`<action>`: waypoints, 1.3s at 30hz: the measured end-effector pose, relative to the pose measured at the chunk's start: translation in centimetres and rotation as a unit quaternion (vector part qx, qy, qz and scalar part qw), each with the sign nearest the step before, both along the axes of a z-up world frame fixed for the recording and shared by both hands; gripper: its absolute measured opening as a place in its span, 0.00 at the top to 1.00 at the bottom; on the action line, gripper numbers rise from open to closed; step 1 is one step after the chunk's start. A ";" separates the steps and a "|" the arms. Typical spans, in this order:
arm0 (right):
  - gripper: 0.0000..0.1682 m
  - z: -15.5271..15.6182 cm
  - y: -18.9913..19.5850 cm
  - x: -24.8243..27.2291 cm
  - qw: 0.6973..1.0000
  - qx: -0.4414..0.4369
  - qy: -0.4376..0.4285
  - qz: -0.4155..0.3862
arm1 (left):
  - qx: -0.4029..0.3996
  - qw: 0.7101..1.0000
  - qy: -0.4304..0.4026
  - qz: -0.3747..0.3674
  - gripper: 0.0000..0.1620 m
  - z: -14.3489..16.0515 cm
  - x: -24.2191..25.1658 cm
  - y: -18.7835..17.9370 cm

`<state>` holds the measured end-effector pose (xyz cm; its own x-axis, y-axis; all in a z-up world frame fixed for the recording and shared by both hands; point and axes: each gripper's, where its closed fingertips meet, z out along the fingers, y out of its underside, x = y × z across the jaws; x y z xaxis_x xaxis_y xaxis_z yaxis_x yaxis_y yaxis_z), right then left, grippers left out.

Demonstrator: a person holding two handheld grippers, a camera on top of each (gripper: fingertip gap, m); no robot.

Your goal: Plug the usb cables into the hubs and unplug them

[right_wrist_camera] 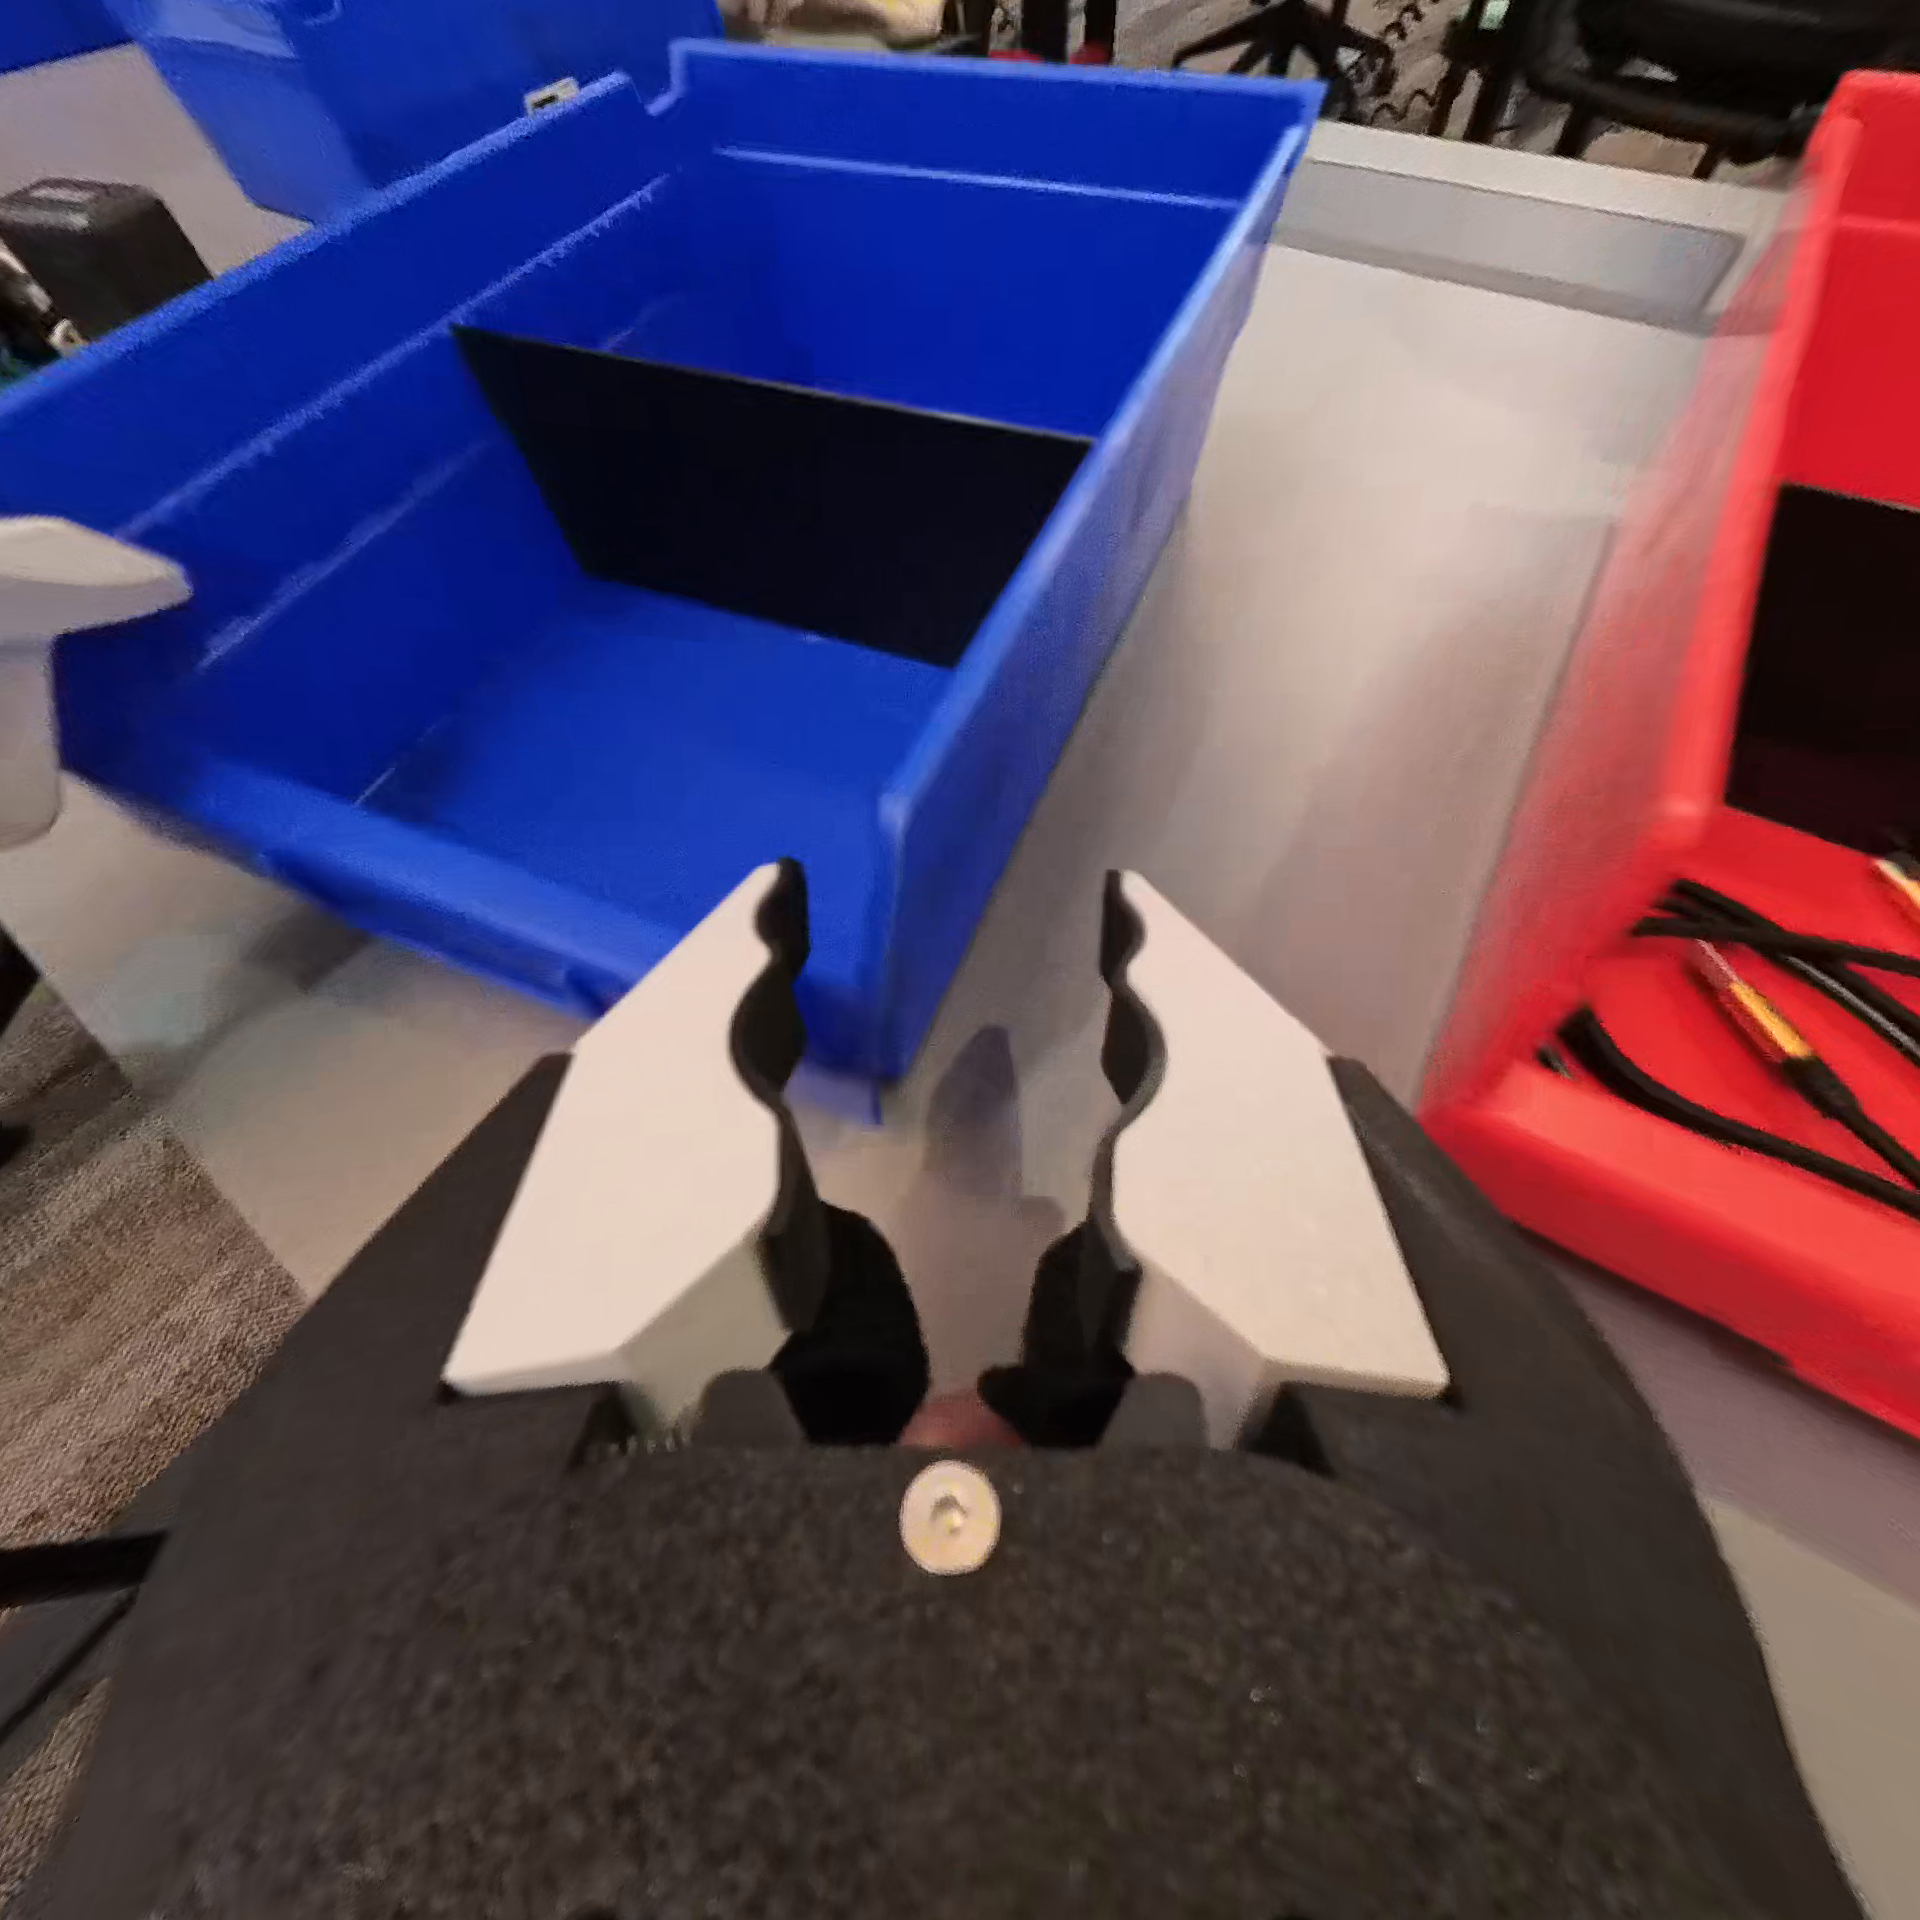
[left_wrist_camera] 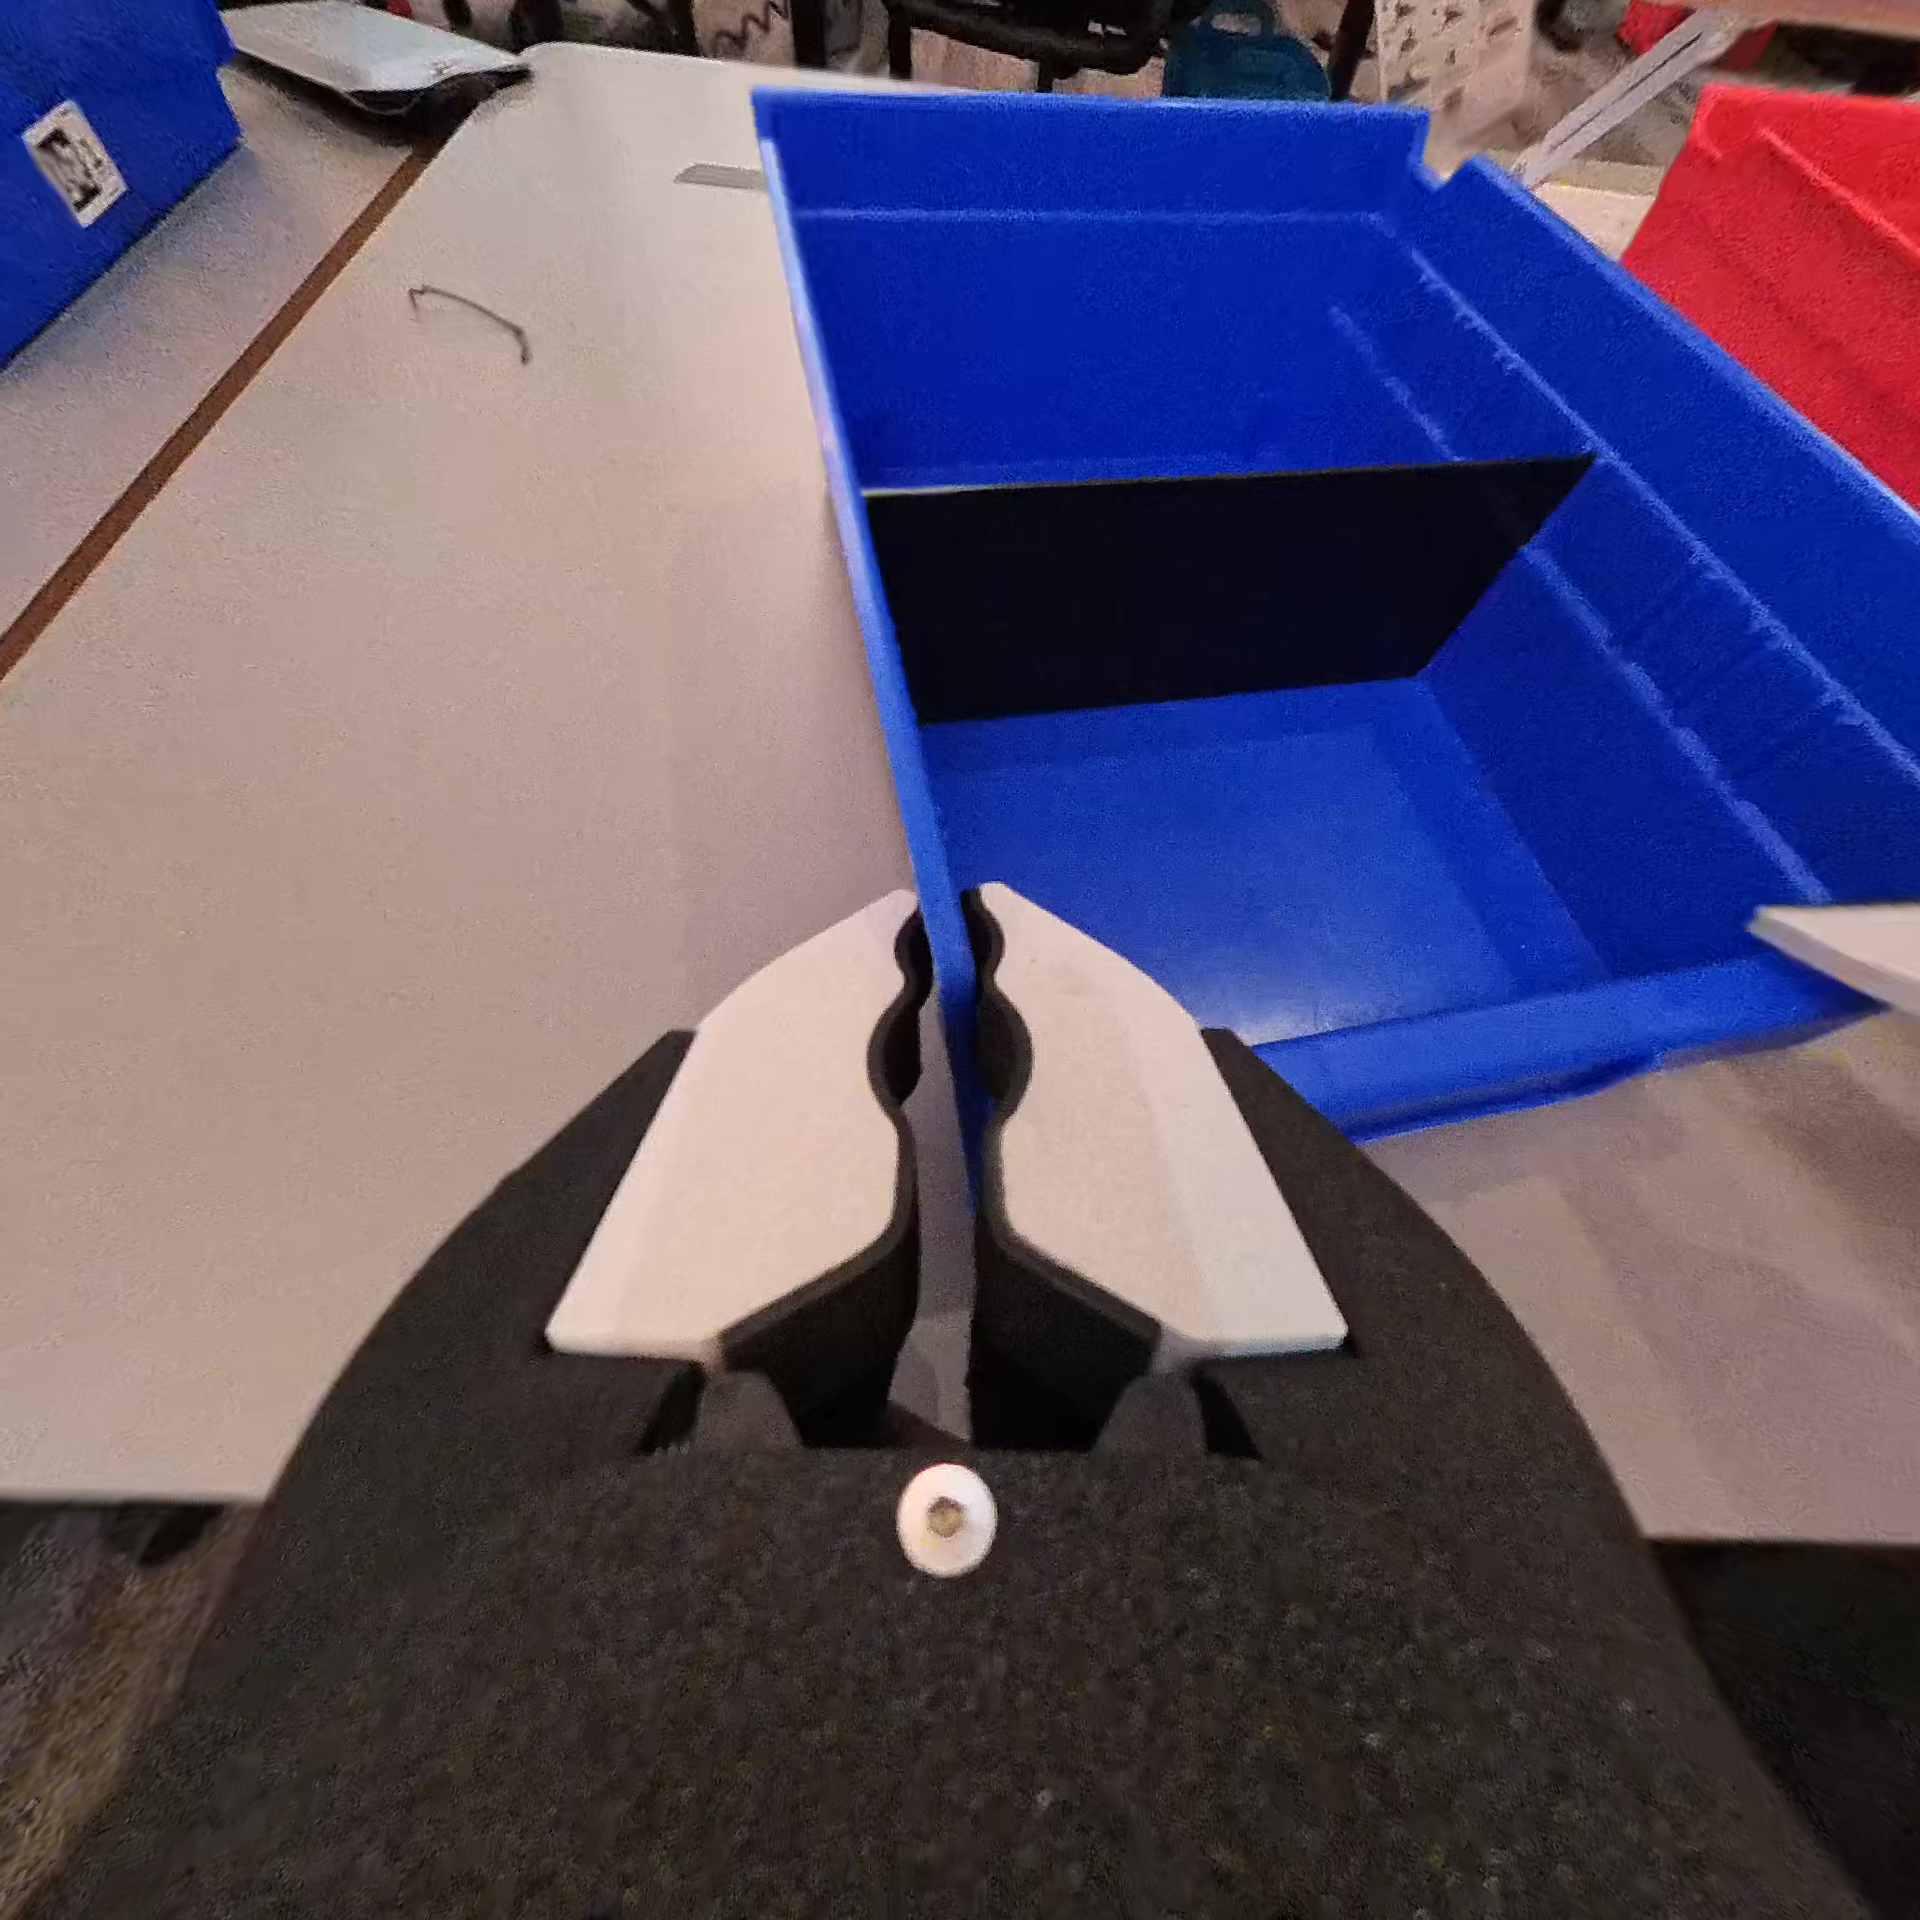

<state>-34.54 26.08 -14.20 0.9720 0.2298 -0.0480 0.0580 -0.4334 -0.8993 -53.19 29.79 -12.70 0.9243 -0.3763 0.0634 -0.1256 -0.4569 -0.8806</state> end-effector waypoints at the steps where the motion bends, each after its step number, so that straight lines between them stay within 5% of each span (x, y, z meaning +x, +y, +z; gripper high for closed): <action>1: 0.75 -0.2 0.0 -0.9 1.000 -0.007 -0.003 0.012 | 0.003 1.000 0.002 0.004 0.97 0.0 -0.2 -1.2; 4: 0.93 0.1 -0.9 -1.4 0.999 -0.026 -0.017 -0.004 | 0.017 0.999 0.013 0.026 0.97 0.2 -1.1 -4.1; 12: 0.98 11.2 -3.2 2.4 0.986 0.138 -0.077 -0.049 | 0.163 0.986 0.006 0.046 0.97 9.6 1.7 -7.5; 16: 0.98 18.9 -5.2 11.2 0.964 0.215 -0.093 -0.123 | 0.247 0.969 -0.013 0.003 0.97 17.1 9.8 -7.6; 20: 0.98 22.3 -8.6 24.8 0.942 0.231 -0.097 -0.225 | 0.266 0.959 -0.014 -0.098 0.96 20.6 23.6 -7.5; 23: 0.98 20.3 -12.1 37.0 0.925 0.216 -0.093 -0.299 | 0.236 0.954 0.010 -0.184 0.96 19.0 36.6 -8.0; 29: 0.98 9.0 -19.3 55.9 0.916 0.082 -0.029 -0.391 | 0.150 0.949 0.072 -0.269 0.96 11.0 57.7 -12.6; 34: 0.98 3.8 -20.4 60.2 0.926 0.019 -0.068 -0.371 | 0.068 0.966 0.042 -0.245 0.97 2.7 61.9 -14.8; 39: 0.94 0.2 -18.4 61.5 0.918 -0.039 -0.028 -0.394 | 0.083 0.966 0.064 -0.237 0.94 -0.3 62.1 -14.5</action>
